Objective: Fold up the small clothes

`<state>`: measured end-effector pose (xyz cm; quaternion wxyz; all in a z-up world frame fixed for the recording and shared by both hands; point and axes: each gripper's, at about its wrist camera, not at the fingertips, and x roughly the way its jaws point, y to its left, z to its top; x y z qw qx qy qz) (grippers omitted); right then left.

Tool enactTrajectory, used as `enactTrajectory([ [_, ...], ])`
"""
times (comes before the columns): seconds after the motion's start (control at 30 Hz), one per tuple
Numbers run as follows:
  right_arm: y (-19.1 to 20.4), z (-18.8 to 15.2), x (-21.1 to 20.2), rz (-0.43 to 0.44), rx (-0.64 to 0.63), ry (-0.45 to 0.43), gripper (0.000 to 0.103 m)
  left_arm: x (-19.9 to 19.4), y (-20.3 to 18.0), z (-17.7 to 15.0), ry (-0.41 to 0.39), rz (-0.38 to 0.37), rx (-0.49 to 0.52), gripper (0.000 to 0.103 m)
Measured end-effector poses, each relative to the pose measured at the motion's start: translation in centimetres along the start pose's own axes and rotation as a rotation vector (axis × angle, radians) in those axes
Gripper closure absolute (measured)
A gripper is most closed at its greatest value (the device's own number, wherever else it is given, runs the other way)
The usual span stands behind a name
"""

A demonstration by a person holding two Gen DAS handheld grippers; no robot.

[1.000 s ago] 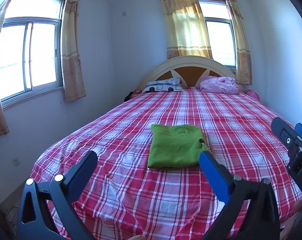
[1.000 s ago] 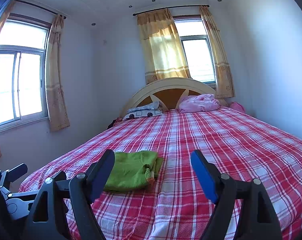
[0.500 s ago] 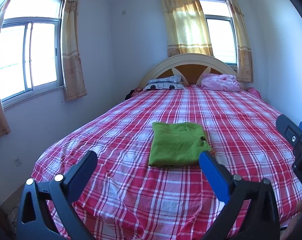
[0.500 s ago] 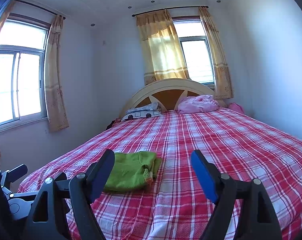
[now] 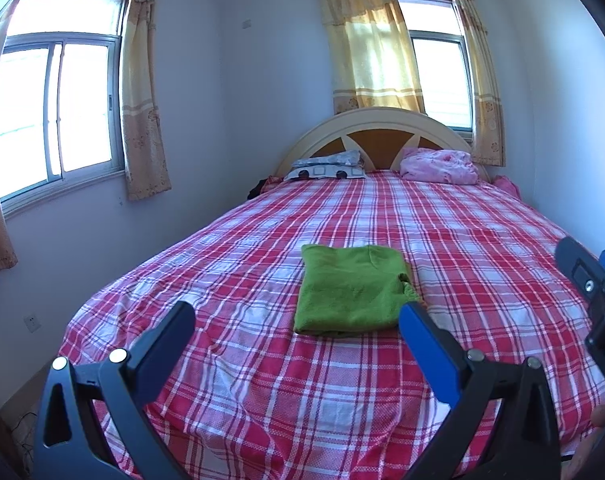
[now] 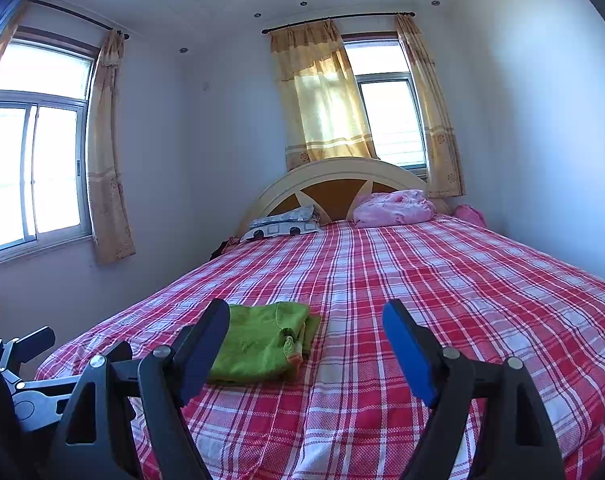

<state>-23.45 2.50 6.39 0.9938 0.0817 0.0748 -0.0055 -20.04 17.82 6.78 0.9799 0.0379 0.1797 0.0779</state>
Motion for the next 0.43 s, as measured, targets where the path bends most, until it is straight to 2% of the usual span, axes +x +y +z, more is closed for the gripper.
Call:
enactTrajectory([
  [0.1,-0.1,-0.1,0.1,-0.004,0.005,0.001,0.023,0.5,0.2,0.0,0.017,-0.022,-0.010,0.000],
  [0.23,0.0,-0.1,0.1,-0.006,0.005,0.004,0.023,1.1,0.7,0.0,0.050,-0.107,-0.045,0.000],
  [0.43,0.0,-0.3,0.2,-0.009,0.010,0.006,0.023,1.5,0.5,-0.1,0.056,-0.069,-0.022,0.000],
])
